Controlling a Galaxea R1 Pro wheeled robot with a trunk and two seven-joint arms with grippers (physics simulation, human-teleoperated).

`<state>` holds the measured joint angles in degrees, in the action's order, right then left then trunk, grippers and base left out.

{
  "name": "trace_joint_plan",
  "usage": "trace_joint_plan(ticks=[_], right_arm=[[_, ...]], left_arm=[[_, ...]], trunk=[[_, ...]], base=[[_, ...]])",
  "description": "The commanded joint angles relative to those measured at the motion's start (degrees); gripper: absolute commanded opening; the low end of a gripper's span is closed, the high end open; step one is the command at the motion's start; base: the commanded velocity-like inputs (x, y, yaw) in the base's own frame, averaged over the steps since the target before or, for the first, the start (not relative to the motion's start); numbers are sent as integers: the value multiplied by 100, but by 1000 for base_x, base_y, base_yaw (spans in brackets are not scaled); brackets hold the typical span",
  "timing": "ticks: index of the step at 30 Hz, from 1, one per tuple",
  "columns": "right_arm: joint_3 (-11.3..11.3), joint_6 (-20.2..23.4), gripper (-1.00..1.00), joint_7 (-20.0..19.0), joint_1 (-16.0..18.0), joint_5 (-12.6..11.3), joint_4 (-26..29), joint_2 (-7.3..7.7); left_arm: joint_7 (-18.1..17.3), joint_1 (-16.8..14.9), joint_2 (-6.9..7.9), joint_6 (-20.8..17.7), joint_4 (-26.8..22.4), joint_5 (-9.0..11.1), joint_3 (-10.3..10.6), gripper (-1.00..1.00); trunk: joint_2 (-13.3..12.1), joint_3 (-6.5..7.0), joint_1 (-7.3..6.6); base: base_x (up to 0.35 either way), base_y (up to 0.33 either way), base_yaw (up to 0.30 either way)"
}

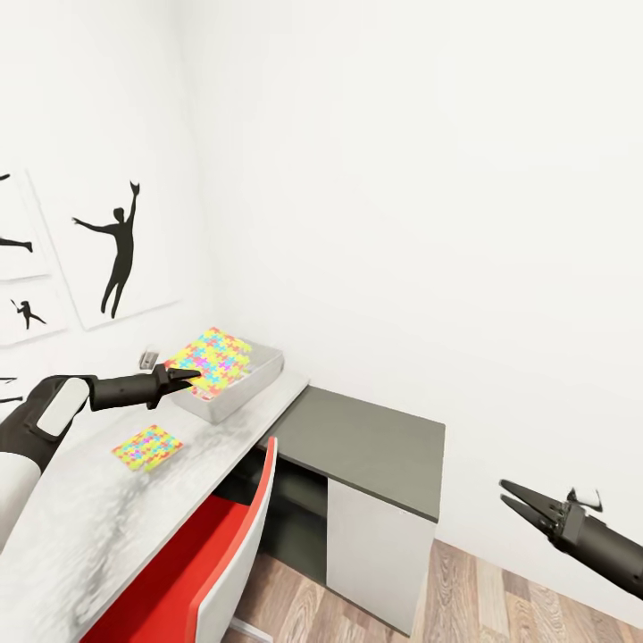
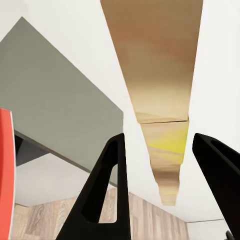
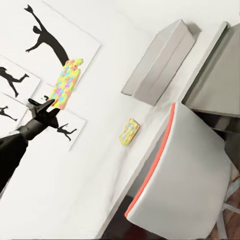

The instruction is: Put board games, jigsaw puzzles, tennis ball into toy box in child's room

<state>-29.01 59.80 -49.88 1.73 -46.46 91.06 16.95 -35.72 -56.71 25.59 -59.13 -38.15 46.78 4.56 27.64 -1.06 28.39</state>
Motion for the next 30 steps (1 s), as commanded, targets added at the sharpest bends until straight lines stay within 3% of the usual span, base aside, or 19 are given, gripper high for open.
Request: trace_joint_plan(ticks=[1, 5, 12, 30], right_arm=[[-6, 20, 100, -146, 3, 34, 0, 2], [-8, 20, 100, -502, -4, 62, 0, 1], [-9, 20, 100, -586, -6, 81, 0, 1], [-9, 19, 100, -585, 1, 91, 0, 1]], left_arm=[[-39, -7, 6, -2, 5, -21, 18, -100], [-40, -10, 8, -6, 1, -20, 18, -100], [-173, -15, 7, -82, 2, -19, 19, -100], [-233, -24, 0, -86, -28, -27, 32, -100]], trunk=[[-31, 8, -19], [-192, 99, -107], [-473, 285, -261], [-473, 448, -261]], base=[[0, 0, 0], [0, 0, 0], [0, 0, 23], [15, -2, 138]])
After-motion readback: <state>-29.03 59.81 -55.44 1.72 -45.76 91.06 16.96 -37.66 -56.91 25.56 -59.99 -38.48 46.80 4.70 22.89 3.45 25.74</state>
